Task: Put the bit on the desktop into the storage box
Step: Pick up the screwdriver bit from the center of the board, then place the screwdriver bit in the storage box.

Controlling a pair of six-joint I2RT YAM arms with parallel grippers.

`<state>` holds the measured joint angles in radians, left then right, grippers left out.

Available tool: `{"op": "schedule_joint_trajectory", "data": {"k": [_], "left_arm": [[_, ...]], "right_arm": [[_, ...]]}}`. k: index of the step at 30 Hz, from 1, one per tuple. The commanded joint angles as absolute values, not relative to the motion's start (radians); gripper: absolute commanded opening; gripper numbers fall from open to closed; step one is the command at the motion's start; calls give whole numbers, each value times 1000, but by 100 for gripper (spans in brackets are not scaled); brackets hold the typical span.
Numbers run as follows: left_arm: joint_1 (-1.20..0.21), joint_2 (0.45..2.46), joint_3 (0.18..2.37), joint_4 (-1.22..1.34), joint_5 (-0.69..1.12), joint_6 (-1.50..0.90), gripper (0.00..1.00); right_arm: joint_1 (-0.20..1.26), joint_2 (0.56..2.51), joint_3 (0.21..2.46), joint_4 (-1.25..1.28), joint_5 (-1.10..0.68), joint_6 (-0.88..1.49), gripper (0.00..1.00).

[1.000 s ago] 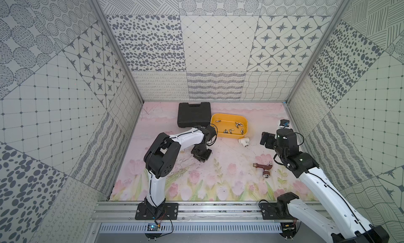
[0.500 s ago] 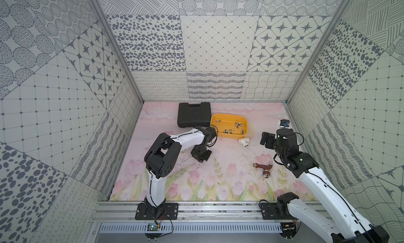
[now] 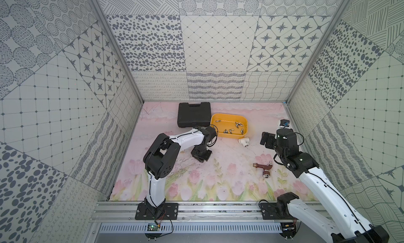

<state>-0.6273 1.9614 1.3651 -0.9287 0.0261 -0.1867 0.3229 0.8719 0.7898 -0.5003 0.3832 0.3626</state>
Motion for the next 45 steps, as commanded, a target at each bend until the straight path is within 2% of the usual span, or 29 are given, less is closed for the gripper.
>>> {"op": "schedule_joint_trajectory", "data": {"k": [1, 8, 19, 33, 37, 45], "left_arm": [[-632, 1923, 1412, -954, 61, -180, 10], [-630, 1930, 1587, -1021, 50, -151, 9], [-616, 2062, 1925, -1115, 65, -111, 9], [-543, 2338, 2337, -1128, 135, -79, 4], [-527, 2409, 2407, -1106, 146, -81, 4], [-517, 2481, 2412, -982, 190, -102, 6]], "right_arm": [[316, 866, 784, -477, 394, 362, 97], [316, 854, 778, -478, 393, 362, 97], [316, 819, 769, -482, 402, 356, 97], [316, 804, 780, -495, 403, 355, 97], [316, 803, 782, -498, 400, 357, 97], [314, 809, 789, -498, 393, 368, 97]]}}
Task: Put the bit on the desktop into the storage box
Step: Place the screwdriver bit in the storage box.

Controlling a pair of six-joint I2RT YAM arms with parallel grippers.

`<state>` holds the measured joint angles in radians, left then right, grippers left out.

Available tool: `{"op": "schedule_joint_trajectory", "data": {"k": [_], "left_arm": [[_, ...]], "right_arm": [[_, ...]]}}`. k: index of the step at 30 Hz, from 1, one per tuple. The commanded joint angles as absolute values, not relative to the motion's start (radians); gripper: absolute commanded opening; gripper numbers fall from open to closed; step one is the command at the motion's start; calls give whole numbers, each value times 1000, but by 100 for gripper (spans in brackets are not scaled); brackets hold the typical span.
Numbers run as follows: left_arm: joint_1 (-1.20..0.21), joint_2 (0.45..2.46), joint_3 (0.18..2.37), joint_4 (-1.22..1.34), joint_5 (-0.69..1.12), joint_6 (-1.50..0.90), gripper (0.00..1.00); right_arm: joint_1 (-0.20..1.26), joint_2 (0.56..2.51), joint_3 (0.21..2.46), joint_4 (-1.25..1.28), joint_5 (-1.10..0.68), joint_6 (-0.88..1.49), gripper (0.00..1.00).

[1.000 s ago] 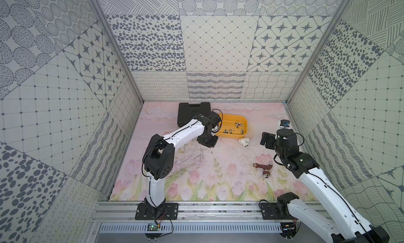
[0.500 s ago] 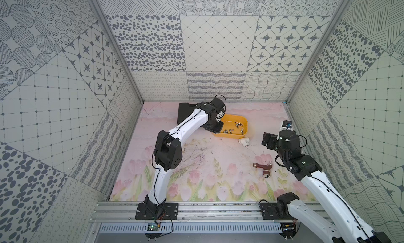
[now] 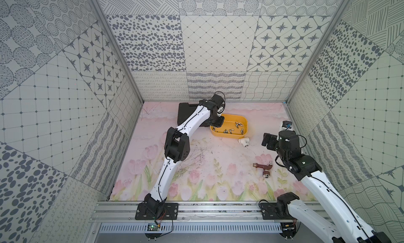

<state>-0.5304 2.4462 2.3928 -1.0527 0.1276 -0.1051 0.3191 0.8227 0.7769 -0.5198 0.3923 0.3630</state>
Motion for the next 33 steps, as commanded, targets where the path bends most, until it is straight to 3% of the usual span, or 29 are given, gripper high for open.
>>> {"op": "schedule_joint_trajectory", "data": {"k": [1, 25, 27, 33], "left_arm": [[-517, 2490, 2413, -974, 195, -105, 6], [-512, 2524, 2413, -892, 209, -124, 11], [-511, 2522, 2414, -894, 208, -123, 15], [-512, 2506, 2414, -913, 183, -112, 42]], "right_arm": [[315, 810, 789, -497, 393, 370, 97], [316, 832, 793, -498, 344, 417, 97], [315, 831, 793, -497, 339, 420, 97], [315, 817, 798, -500, 339, 411, 97]]}}
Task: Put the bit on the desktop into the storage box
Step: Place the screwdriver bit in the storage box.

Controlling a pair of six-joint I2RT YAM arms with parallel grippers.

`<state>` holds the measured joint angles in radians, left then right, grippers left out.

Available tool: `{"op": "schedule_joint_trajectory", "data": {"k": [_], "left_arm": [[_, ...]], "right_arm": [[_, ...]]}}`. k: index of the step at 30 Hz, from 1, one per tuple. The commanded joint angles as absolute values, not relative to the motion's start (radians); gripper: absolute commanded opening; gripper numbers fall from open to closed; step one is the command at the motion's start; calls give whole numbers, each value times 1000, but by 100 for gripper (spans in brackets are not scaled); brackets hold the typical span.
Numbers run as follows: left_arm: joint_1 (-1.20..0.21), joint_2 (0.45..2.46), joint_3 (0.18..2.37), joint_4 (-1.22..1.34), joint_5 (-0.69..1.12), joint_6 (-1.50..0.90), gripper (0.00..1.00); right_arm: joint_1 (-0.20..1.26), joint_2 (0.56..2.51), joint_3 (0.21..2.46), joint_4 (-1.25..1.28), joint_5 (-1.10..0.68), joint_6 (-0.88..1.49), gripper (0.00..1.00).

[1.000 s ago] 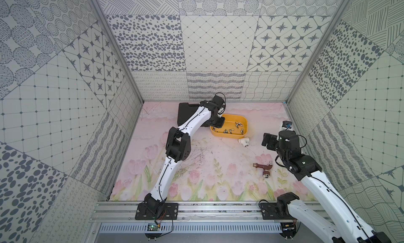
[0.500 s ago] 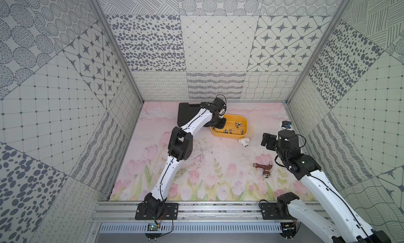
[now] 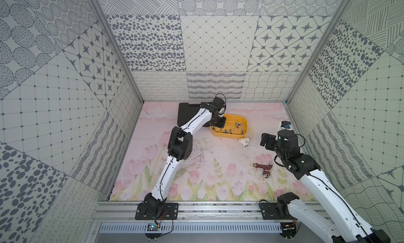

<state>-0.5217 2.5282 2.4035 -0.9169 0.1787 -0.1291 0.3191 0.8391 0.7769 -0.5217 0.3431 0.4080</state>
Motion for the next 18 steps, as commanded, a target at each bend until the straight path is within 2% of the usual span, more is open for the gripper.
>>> {"op": "schedule_joint_trajectory", "data": {"k": [1, 5, 10, 14, 18], "left_arm": [[-511, 2499, 2414, -919, 179, -110, 47], [-511, 2454, 2410, -952, 162, -110, 62], [-512, 2339, 2342, -947, 145, -117, 72], [-512, 2169, 2152, -845, 142, -131, 77], [-511, 1975, 1953, -744, 101, -145, 85]], "right_arm": [[315, 812, 796, -500, 342, 410, 97], [315, 794, 788, -508, 348, 403, 97], [314, 769, 781, -508, 360, 397, 97], [314, 754, 782, -508, 371, 392, 97], [314, 737, 785, -511, 379, 382, 97]]}}
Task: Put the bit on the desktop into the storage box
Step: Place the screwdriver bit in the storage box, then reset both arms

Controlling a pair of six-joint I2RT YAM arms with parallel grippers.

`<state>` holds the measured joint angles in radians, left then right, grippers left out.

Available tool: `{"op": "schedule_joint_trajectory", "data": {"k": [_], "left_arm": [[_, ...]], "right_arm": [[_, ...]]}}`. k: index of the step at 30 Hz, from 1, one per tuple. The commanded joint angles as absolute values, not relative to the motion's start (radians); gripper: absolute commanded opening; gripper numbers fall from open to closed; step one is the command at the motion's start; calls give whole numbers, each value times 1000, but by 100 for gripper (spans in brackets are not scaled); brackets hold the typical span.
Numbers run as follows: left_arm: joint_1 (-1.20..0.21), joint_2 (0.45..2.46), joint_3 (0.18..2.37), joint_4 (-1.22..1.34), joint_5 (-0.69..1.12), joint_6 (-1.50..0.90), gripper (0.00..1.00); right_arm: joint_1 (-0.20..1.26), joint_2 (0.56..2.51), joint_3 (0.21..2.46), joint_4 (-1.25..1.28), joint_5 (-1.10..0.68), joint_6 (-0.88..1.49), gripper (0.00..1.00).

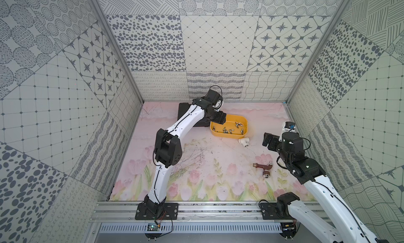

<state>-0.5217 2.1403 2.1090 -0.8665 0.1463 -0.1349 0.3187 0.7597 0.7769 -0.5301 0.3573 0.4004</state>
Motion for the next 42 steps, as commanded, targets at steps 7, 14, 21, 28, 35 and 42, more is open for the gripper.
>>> {"op": "schedule_joint_trajectory", "data": {"k": [7, 14, 21, 28, 35, 42], "left_arm": [[-501, 1678, 1626, -597, 42, -188, 97], [-495, 1476, 1413, -508, -38, -225, 99], [-494, 1325, 1259, -433, -140, -273, 99], [-494, 1175, 1079, -345, -261, -323, 99], [-494, 1065, 963, -347, -359, -352, 99], [-493, 975, 865, -330, -454, -382, 99]], "right_arm": [[314, 730, 779, -510, 389, 369, 97], [311, 746, 768, -508, 406, 354, 97], [310, 747, 751, -500, 435, 330, 97], [308, 738, 706, -449, 456, 297, 97], [308, 730, 585, -281, 467, 219, 97], [303, 739, 393, 49, 499, 125, 97]]}}
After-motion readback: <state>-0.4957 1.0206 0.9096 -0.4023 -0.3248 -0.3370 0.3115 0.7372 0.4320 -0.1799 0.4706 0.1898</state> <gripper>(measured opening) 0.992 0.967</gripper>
